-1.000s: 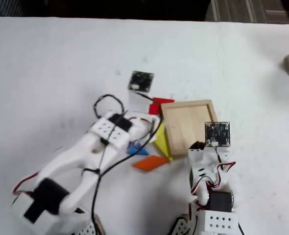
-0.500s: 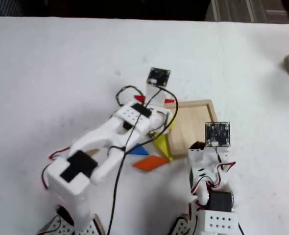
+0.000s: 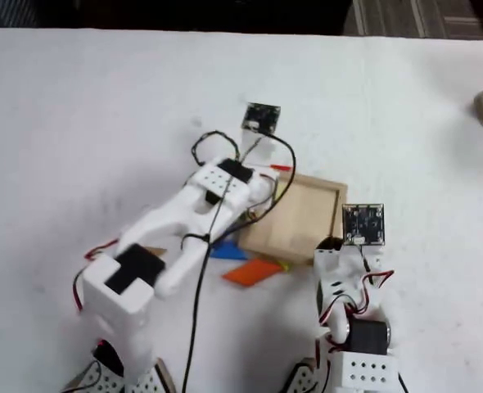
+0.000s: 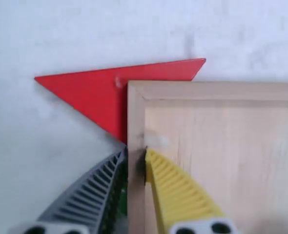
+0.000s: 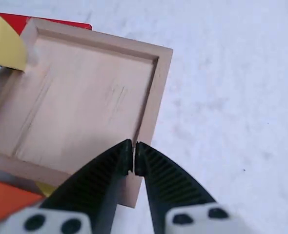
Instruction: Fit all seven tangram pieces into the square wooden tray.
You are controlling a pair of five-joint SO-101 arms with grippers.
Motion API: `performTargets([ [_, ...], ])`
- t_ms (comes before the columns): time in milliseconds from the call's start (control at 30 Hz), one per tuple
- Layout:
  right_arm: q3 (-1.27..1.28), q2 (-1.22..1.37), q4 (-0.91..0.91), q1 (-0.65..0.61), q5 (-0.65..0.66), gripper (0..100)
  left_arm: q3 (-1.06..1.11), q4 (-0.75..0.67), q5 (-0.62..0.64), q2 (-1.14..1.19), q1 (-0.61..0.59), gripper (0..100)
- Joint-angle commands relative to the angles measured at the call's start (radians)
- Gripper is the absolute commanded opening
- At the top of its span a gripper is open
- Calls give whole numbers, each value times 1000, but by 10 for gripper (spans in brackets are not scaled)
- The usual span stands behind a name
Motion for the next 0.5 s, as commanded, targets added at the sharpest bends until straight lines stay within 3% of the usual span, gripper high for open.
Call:
performTargets([
  [0, 9, -18, 7, 16, -3, 19, -52, 107, 0, -41, -44, 23],
  [200, 9, -18, 7, 16, -3, 19, -28, 250, -2, -191, -104, 23],
  [467, 9, -18, 7, 16, -3, 19, 49, 261, -2, -371, -464, 23],
])
